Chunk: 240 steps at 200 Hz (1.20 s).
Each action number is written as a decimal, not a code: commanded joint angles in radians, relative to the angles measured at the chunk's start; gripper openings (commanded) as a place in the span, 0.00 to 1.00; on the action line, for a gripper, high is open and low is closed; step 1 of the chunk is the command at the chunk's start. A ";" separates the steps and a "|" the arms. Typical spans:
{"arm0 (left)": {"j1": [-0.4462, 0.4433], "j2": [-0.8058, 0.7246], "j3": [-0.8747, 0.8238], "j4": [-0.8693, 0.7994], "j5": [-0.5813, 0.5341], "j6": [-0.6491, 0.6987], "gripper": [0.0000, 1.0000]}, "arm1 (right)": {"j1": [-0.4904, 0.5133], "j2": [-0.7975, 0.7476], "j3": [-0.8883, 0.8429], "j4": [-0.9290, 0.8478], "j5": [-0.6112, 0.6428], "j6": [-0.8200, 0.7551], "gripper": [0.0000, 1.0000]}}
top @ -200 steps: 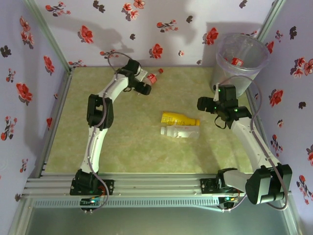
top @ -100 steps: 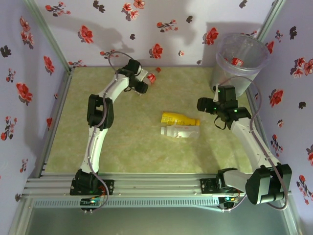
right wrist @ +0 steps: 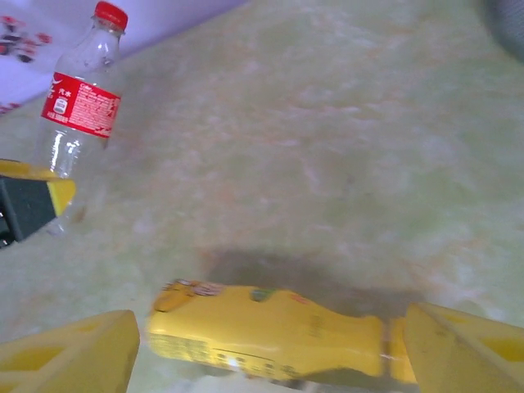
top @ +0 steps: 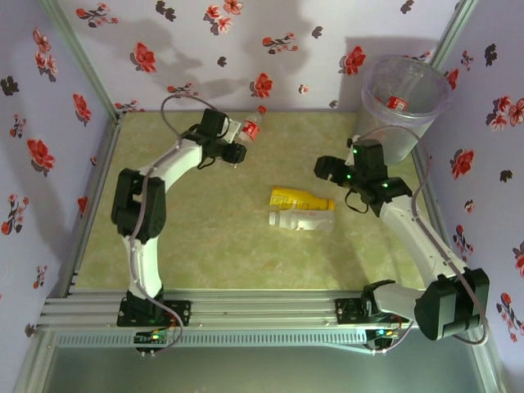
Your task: Put the plastic bottles in the bin
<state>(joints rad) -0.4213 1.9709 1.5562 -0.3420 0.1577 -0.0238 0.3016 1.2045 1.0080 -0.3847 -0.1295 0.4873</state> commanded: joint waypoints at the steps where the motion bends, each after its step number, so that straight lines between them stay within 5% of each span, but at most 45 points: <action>1: -0.041 -0.120 -0.165 0.253 0.043 -0.122 0.53 | 0.069 0.075 0.069 0.132 -0.015 0.108 0.89; 92: -0.214 -0.394 -0.586 0.658 0.046 -0.344 0.54 | 0.164 0.370 0.246 0.294 -0.072 0.178 0.98; 146: -0.248 -0.413 -0.591 0.637 0.041 -0.323 0.55 | 0.166 0.483 0.313 0.358 -0.209 0.220 0.79; 202: -0.259 -0.400 -0.587 0.649 0.042 -0.316 0.55 | 0.171 0.526 0.349 0.352 -0.240 0.221 0.79; 240: -0.258 -0.396 -0.588 0.652 0.042 -0.312 0.55 | 0.172 0.546 0.388 0.315 -0.244 0.202 0.64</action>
<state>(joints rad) -0.6762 1.5784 0.9657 0.2550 0.1871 -0.3534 0.4671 1.7294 1.3476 -0.0494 -0.3569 0.6914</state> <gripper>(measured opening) 0.553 0.676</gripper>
